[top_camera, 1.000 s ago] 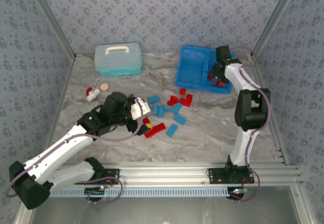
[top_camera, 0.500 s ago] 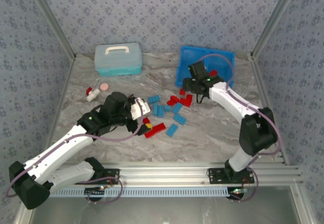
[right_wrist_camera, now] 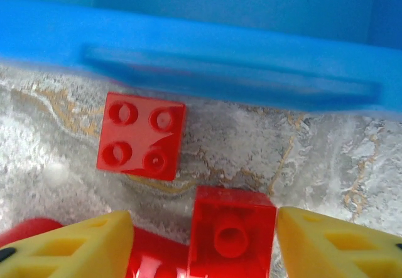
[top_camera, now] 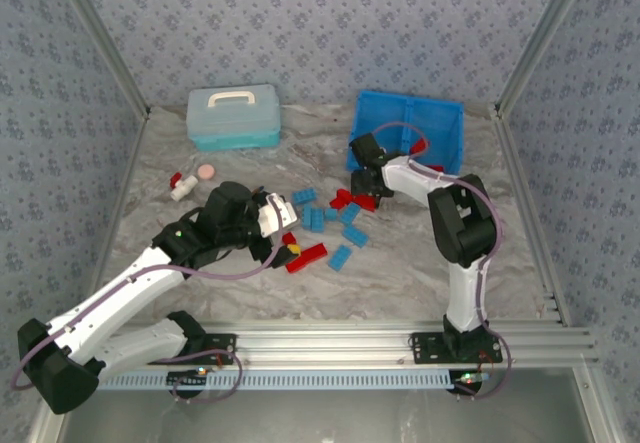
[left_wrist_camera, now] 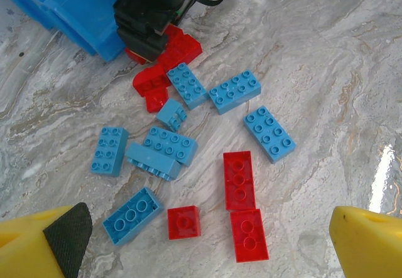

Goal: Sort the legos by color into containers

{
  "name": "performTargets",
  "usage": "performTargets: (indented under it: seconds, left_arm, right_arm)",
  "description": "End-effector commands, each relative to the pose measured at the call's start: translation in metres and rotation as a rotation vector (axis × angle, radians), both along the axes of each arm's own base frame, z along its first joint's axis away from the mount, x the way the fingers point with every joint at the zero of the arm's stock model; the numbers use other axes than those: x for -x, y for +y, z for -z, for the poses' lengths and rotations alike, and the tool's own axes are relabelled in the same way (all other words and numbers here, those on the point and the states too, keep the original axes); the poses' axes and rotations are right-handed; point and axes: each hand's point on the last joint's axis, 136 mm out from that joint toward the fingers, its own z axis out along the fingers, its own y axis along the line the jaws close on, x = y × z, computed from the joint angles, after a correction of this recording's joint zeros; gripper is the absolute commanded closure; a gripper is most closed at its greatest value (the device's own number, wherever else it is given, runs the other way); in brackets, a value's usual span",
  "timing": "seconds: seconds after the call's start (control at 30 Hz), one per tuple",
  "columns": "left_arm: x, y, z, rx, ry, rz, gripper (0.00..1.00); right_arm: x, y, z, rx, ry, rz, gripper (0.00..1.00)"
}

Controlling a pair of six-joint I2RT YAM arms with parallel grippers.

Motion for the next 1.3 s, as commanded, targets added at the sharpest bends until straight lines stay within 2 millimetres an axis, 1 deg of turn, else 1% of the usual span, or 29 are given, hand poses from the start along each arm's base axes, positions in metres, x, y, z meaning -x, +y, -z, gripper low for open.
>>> performTargets:
  seconds: [0.0, 0.23, 0.33, 0.4, 0.5, 0.63, 0.73, 0.8, 0.83, 0.9, 1.0, 1.07, 1.13, 1.27]
  left_arm:
    - [0.002, -0.002, -0.003, 0.005, -0.005, 0.015, 0.01]
    - [0.001, -0.003, -0.001, 0.000, 0.001, 0.015, 0.01]
    - [0.001, -0.003, -0.001, 0.000, 0.002, 0.015, 0.01]
    - [0.001, -0.003, -0.001, 0.000, 0.002, 0.014, 0.01]
    - [0.001, -0.004, -0.002, 0.004, 0.003, 0.015, 0.01]
    - [0.001, -0.004, -0.004, 0.008, 0.002, 0.015, 0.01]
    - [0.002, -0.003, -0.004, 0.007, 0.002, 0.016, 0.01]
    - [0.002, -0.004, -0.004, 0.009, 0.001, 0.015, 0.01]
    - [0.002, -0.004, -0.003, 0.008, 0.003, 0.017, 0.01]
    - [0.002, -0.005, -0.003, 0.010, 0.004, 0.020, 0.01]
    - [0.002, -0.005, -0.003, 0.010, 0.011, 0.022, 0.01]
    - [0.002, -0.005, -0.002, 0.008, 0.013, 0.023, 0.01]
    - [0.002, -0.005, -0.002, 0.008, 0.013, 0.023, 0.01]
    - [0.002, -0.005, -0.002, 0.008, 0.013, 0.019, 0.01]
  right_arm:
    - [-0.010, -0.006, 0.002, 0.017, -0.009, 0.047, 0.41]
    - [-0.002, -0.012, 0.018, 0.016, 0.021, 0.080, 0.55]
    - [-0.001, -0.015, 0.018, 0.023, 0.024, 0.084, 0.63]
    - [-0.001, -0.016, 0.012, 0.025, 0.015, 0.086, 0.65]
    - [-0.003, -0.018, -0.009, 0.021, -0.027, 0.085, 0.69]
    - [-0.001, -0.022, -0.052, 0.004, -0.105, 0.085, 0.69]
    - [0.006, -0.032, -0.085, -0.008, -0.172, 0.103, 0.69]
    - [0.011, -0.047, -0.107, -0.009, -0.222, 0.131, 0.68]
    - [0.012, -0.053, -0.114, -0.008, -0.238, 0.146, 0.68]
    - [0.014, -0.075, -0.136, -0.009, -0.294, 0.193, 0.68]
    - [0.010, -0.108, -0.157, -0.008, -0.361, 0.265, 0.67]
    - [0.003, -0.130, -0.160, -0.025, -0.369, 0.319, 0.67]
    - [-0.007, -0.149, -0.157, -0.052, -0.360, 0.361, 0.66]
    - [-0.032, -0.169, -0.137, -0.061, -0.303, 0.389, 0.67]
